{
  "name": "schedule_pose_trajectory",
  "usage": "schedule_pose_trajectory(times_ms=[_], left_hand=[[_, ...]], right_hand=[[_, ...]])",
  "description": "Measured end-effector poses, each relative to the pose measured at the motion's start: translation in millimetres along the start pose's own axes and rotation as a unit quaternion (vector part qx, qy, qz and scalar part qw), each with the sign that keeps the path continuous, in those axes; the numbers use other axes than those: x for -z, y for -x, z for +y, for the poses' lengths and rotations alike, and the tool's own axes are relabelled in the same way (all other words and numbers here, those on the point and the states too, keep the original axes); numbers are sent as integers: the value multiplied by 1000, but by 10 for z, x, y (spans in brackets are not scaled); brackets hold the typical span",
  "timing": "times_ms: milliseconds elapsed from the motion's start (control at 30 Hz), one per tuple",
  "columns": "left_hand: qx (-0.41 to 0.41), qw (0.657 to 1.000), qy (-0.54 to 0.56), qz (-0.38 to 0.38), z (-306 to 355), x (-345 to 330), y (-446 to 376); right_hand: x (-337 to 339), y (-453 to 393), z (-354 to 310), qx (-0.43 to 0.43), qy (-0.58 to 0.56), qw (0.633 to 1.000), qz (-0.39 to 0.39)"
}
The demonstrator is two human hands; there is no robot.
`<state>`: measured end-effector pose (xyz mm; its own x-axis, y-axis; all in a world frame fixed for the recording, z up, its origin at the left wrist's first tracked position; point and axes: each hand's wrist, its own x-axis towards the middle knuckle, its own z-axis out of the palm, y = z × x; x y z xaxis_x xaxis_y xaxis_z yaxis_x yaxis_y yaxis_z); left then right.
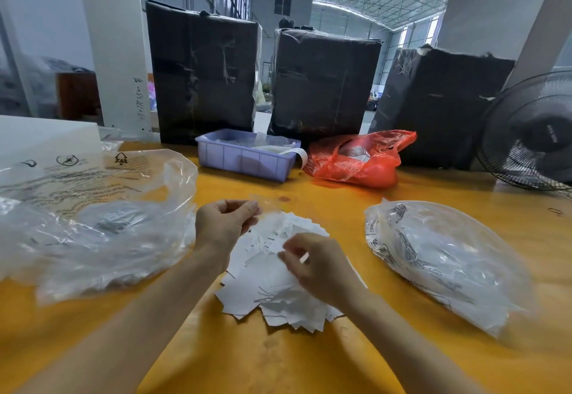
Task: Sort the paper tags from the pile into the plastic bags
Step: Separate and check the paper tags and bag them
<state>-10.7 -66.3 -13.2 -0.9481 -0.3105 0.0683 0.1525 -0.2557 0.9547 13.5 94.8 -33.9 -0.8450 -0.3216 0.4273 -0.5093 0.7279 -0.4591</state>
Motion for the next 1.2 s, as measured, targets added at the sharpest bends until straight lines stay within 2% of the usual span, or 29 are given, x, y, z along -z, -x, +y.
schedule_pose_trajectory(times_ms=[100, 200, 300, 367, 400, 433, 500, 533, 600, 667, 867, 933, 1000, 1100, 1133, 1200], left_hand=[[-24, 998, -53, 19, -35, 22, -24], [-31, 995, -92, 12, -68, 21, -28], [-36, 994, -104, 3, -78, 8, -13], [-36, 994, -108, 3, -69, 4, -4], [-34, 994, -106, 1, -62, 4, -4], [-29, 995, -100, -4, -55, 5, -2], [-16, 996, -85, -21, -40, 6, 6], [-7, 996, -79, -32, -34, 4, 16], [10, 996, -63, -65, -24, -9, 46], [16, 993, -70, -95, -23, -23, 74], [12, 972, -162, -168, -41, -66, 141], [12, 965, -179, -189, -38, -87, 159], [8, 960, -191, -204, -27, -102, 176], [-3, 958, -196, -209, -12, -115, 201], [-5, 958, -197, -208, -10, -117, 209], [-4, 959, -196, -203, -5, -114, 217]], right_hand=[[-189, 27, -42, 6, 138, 988, -74], [-195, 22, -74, 0, 174, 981, -89], [-68, -20, -50, -29, 116, 990, -74], [63, -54, 8, -119, -31, 992, -22], [142, -65, 39, -179, -145, 973, 3], [222, -83, 60, -234, -267, 935, 13], [353, -100, 89, -306, -473, 826, -6], [403, -105, 104, -318, -526, 789, -10], [460, -109, 112, -321, -575, 753, -13], [476, -114, 126, -312, -594, 741, -17], [490, -124, 126, -287, -610, 738, -31], [488, -133, 122, -286, -600, 747, -27], [479, -128, 111, -279, -549, 787, -39], [487, -96, 95, -236, -376, 894, -64], [495, -95, 92, -218, -356, 908, -45], [531, -109, 96, -203, -407, 890, 30]])
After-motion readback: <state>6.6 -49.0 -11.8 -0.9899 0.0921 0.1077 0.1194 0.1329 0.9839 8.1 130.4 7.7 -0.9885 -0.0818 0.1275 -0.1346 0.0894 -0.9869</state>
